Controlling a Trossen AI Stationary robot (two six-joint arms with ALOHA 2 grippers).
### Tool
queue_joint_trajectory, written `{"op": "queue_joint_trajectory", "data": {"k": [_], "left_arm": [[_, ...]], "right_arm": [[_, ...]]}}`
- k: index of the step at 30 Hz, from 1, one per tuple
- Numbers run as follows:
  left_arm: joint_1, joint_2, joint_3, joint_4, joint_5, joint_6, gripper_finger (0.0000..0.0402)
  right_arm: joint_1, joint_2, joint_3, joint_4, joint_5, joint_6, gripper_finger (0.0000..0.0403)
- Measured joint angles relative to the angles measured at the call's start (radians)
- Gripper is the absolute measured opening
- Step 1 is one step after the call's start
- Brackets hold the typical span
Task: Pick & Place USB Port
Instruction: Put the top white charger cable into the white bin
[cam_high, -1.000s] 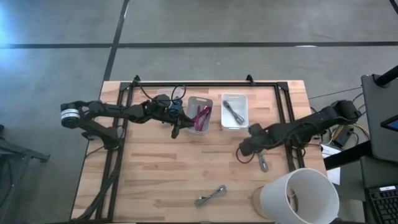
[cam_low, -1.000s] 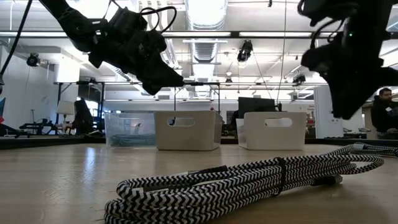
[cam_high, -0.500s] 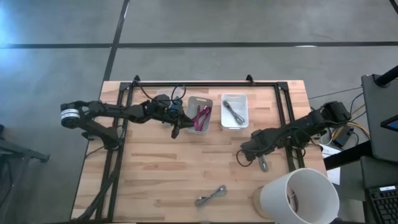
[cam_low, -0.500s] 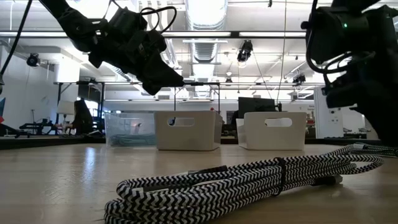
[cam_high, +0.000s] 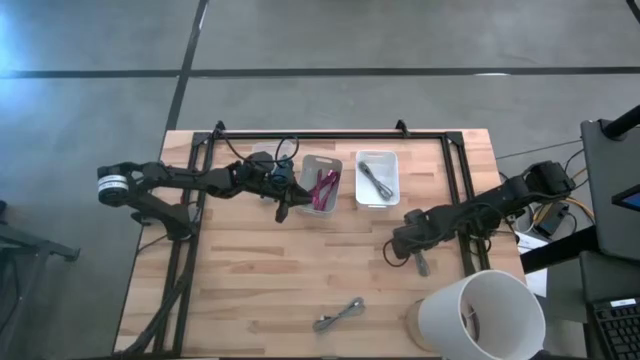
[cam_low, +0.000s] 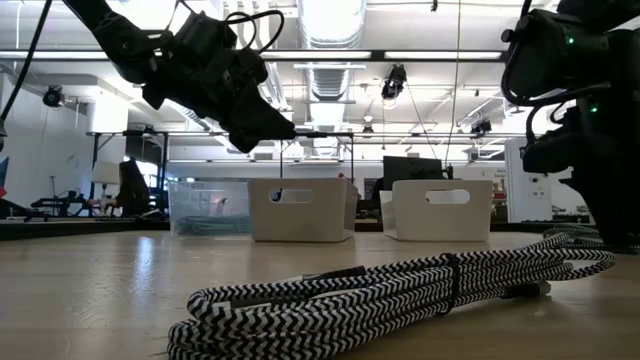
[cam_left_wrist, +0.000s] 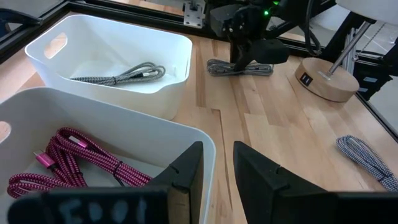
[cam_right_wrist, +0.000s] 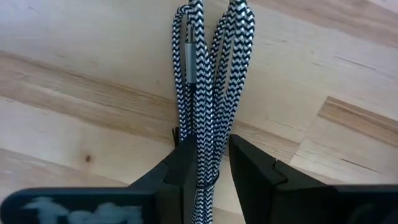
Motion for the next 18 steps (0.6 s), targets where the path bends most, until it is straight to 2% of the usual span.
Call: {"op": "queue_joint_trajectory", "data": {"k": [4, 8, 14, 18], "left_arm": [[0.000, 0.000, 0.000, 0.000, 0.000, 0.000, 0.0090], [0.000, 0.000, 0.000, 0.000, 0.000, 0.000, 0.0090], [0.001, 0.000, 0.000, 0.000, 0.000, 0.000, 0.0090], [0.001, 0.000, 0.000, 0.000, 0.000, 0.000, 0.0090]], "right_arm": [[0.000, -0.002, -0.001, 0.015, 0.000, -0.009, 0.0061], [0.000, -0.001, 0.029, 0.023, 0.008, -0.084, 0.0021], [-0.001, -0.017, 0.124, 0.036, 0.134, -0.171, 0.0018], [0.000, -0.024, 0.214, 0.034, 0.285, -0.266, 0.0018]]}}
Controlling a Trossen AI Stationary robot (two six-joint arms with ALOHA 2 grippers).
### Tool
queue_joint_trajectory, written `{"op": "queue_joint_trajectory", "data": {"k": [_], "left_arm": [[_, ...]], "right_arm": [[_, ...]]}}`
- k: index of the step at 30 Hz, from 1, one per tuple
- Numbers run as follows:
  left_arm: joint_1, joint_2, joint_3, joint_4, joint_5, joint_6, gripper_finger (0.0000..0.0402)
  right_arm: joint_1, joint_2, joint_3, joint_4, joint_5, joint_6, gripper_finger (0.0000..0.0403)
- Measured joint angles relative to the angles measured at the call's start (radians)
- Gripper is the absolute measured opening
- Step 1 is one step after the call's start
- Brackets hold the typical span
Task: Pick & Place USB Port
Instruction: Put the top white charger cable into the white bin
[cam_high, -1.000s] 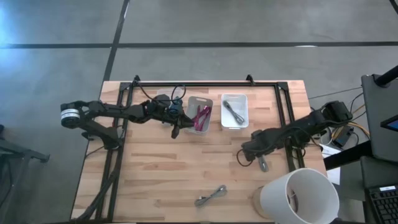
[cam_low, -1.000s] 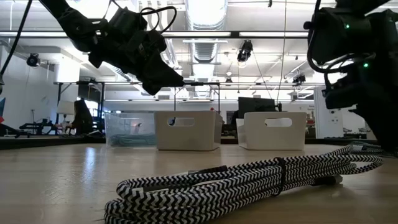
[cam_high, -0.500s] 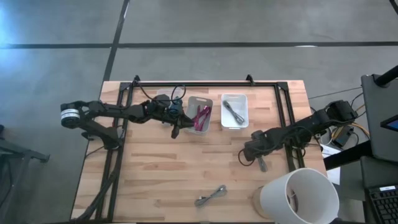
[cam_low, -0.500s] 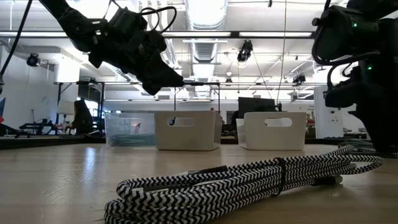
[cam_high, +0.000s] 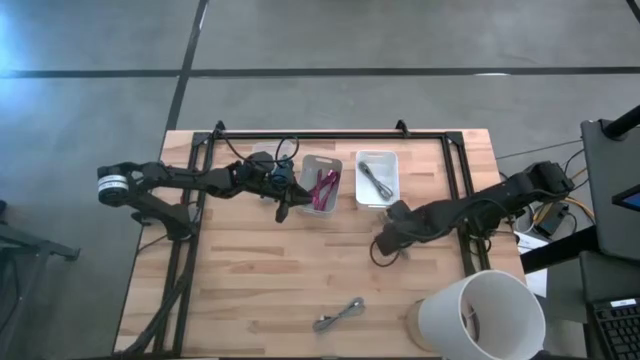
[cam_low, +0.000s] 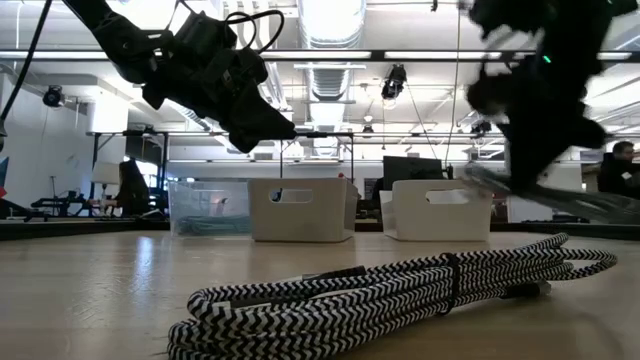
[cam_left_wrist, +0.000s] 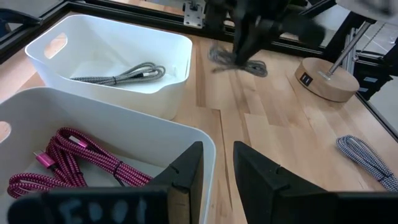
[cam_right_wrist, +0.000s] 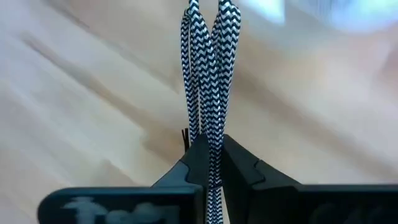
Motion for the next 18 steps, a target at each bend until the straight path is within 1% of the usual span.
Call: {"op": "queue_joint_trajectory", "data": {"k": [5, 8, 10, 13, 18], "left_arm": [[0.000, 0.000, 0.000, 0.000, 0.000, 0.000, 0.0090], [0.000, 0.000, 0.000, 0.000, 0.000, 0.000, 0.0090], [0.000, 0.000, 0.000, 0.000, 0.000, 0.000, 0.0090], [0.000, 0.000, 0.000, 0.000, 0.000, 0.000, 0.0090], [0.000, 0.000, 0.000, 0.000, 0.000, 0.000, 0.0090]], "right_arm": [[-0.019, 0.004, 0.108, 0.002, 0.232, -0.115, 0.0018], [-0.059, 0.005, 0.159, 0.002, 0.332, -0.188, 0.0018], [-0.102, 0.004, 0.185, 0.002, 0.361, -0.238, 0.0018], [-0.192, 0.004, 0.208, 0.002, 0.368, -0.293, 0.0018], [-0.367, 0.006, 0.188, 0.031, 0.368, -0.335, 0.0020]]}}
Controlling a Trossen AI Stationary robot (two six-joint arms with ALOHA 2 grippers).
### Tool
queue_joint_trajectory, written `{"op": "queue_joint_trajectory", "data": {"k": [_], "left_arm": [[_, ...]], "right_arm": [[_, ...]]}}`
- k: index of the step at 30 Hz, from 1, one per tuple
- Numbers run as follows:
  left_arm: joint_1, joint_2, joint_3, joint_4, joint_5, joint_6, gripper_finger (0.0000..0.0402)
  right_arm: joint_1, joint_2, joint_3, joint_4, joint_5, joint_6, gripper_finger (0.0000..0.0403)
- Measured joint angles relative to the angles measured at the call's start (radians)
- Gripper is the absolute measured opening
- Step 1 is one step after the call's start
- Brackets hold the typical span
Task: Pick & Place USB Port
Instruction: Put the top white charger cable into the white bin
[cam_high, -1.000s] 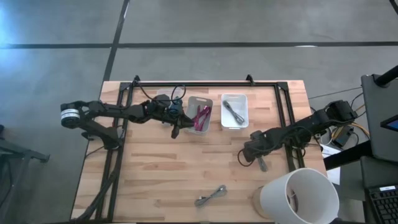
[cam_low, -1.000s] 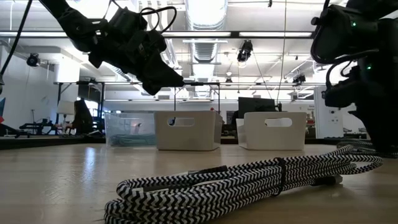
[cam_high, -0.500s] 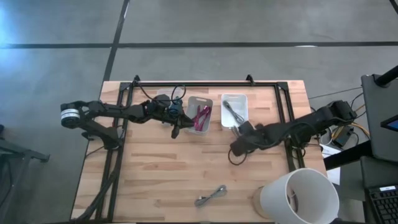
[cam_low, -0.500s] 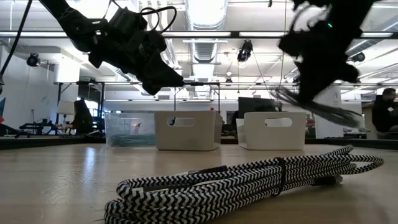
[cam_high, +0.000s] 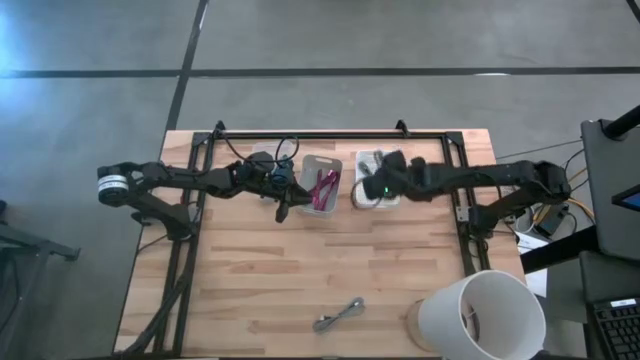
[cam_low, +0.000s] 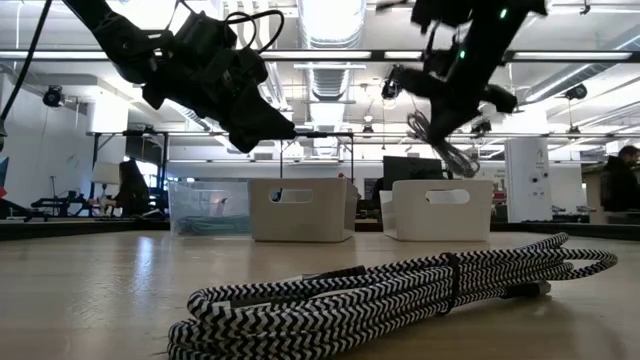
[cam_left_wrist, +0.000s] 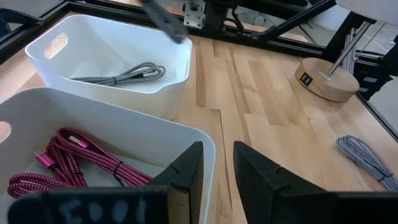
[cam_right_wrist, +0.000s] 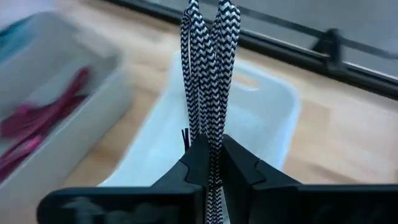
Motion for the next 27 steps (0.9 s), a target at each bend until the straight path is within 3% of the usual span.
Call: {"op": "queue_joint_trajectory", "data": {"k": [4, 13, 16, 27], "left_arm": [[0.000, 0.000, 0.000, 0.000, 0.000, 0.000, 0.0090], [0.000, 0.000, 0.000, 0.000, 0.000, 0.000, 0.0090], [0.000, 0.000, -0.001, 0.000, 0.000, 0.000, 0.0090], [-0.001, 0.000, -0.002, 0.000, 0.000, 0.000, 0.0090]], "right_arm": [[-0.109, 0.001, -0.050, 0.072, -0.015, -0.029, 0.0026], [-0.199, 0.045, -0.193, 0.439, -0.238, -0.152, 0.0027], [-0.214, 0.076, -0.212, 0.463, -0.294, -0.147, 0.0028], [-0.217, 0.210, -0.210, 0.470, -0.290, -0.157, 0.0029]]}}
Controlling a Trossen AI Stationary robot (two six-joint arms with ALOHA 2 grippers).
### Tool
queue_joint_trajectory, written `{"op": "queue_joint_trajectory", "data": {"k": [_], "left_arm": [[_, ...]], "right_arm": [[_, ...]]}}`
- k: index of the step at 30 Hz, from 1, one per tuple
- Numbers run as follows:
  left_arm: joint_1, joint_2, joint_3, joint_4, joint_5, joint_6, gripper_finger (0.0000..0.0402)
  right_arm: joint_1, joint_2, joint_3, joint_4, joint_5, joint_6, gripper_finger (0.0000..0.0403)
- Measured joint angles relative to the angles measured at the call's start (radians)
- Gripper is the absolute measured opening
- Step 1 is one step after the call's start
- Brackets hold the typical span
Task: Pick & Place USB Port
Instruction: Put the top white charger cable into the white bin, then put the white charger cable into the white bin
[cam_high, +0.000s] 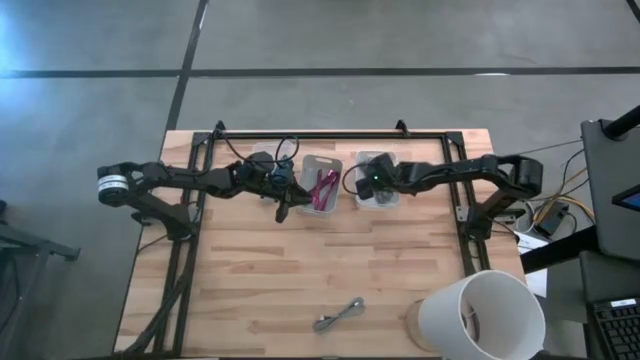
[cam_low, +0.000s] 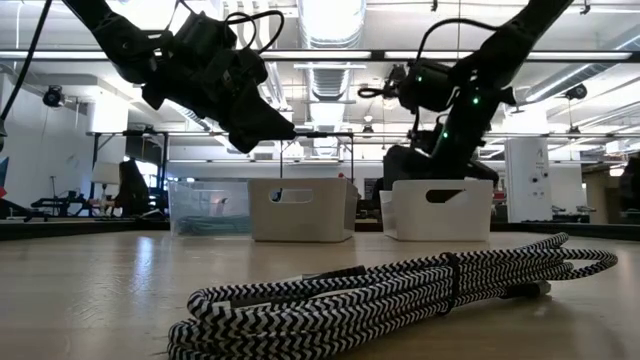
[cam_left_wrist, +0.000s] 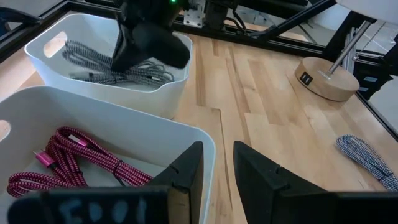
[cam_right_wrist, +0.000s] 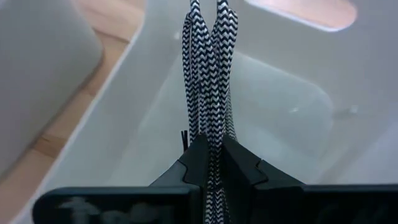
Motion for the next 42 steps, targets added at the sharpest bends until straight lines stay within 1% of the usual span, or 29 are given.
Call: {"op": "queue_joint_trajectory", "data": {"k": [5, 10, 15, 20, 25, 31, 34, 38, 42], "left_arm": [[0.000, 0.000, 0.000, 0.000, 0.000, 0.000, 0.0090], [0.000, 0.000, 0.000, 0.000, 0.000, 0.000, 0.0090], [0.000, 0.000, 0.000, 0.000, 0.000, 0.000, 0.0090], [0.001, 0.000, 0.000, 0.000, 0.000, 0.000, 0.0090], [0.001, 0.000, -0.001, 0.000, 0.000, 0.000, 0.0090], [0.001, 0.000, -0.001, 0.000, 0.000, 0.000, 0.0090], [0.001, 0.000, -0.001, 0.000, 0.000, 0.000, 0.0090], [0.001, 0.000, -0.001, 0.000, 0.000, 0.000, 0.0090], [0.001, 0.000, -0.001, 0.000, 0.000, 0.016, 0.0090]], "right_arm": [[0.000, 0.033, 0.000, 0.001, 0.001, -0.013, 0.0029], [0.000, 0.026, 0.000, 0.002, 0.000, -0.056, 0.0034], [0.000, -0.008, 0.001, 0.003, 0.002, -0.105, 0.0064], [0.001, -0.011, 0.009, 0.004, 0.002, -0.130, 0.0104], [0.012, -0.012, 0.036, 0.003, -0.006, -0.147, 0.0130], [0.061, -0.014, 0.116, -0.017, -0.034, -0.250, 0.0141], [0.093, -0.016, 0.180, -0.052, -0.035, -0.277, 0.0140], [0.158, -0.018, 0.271, -0.123, -0.041, -0.367, 0.0133], [0.235, -0.018, 0.339, -0.171, -0.144, -0.431, 0.0124]]}}
